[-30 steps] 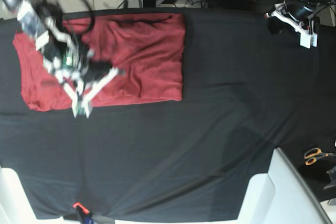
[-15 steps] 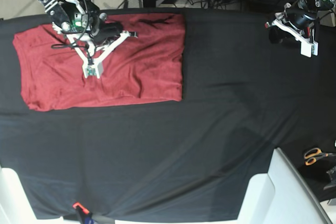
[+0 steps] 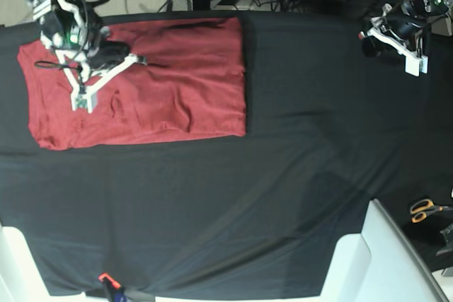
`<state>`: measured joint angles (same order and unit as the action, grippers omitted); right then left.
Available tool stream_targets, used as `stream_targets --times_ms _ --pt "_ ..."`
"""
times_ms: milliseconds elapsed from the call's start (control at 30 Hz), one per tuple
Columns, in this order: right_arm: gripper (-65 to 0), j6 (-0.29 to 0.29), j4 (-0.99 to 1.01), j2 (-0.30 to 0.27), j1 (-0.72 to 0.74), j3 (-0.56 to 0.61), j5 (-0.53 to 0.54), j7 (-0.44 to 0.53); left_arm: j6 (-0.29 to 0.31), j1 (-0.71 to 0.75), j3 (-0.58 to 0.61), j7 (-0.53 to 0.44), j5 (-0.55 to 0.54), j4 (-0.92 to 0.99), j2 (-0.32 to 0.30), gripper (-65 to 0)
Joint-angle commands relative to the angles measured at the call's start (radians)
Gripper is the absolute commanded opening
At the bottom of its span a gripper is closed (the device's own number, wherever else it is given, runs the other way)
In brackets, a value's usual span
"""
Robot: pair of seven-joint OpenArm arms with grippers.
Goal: Fold the T-shirt properly
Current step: 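Grasp the shirt's collar end with the right gripper and lift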
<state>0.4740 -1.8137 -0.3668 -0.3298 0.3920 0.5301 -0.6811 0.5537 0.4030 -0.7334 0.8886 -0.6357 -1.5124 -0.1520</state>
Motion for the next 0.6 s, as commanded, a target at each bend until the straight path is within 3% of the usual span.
stream_targets --times_ms 0,333,567 --pt "-64.8 -0.005 -0.041 0.002 -0.015 -0.001 0.011 0.002 0.006 0.003 -0.005 -0.013 -0.016 -0.014 -0.013 -65.0" --pt "-64.8 -0.005 -0.051 0.045 -0.055 0.008 0.005 -0.041 0.006 0.001 -0.005 -0.015 -0.016 -0.014 -0.013 -65.0" --pt "-64.8 -0.005 0.024 0.07 -0.038 0.092 0.005 -0.012 0.006 -0.014 -0.005 -0.012 -0.016 -0.014 -0.013 -65.0"
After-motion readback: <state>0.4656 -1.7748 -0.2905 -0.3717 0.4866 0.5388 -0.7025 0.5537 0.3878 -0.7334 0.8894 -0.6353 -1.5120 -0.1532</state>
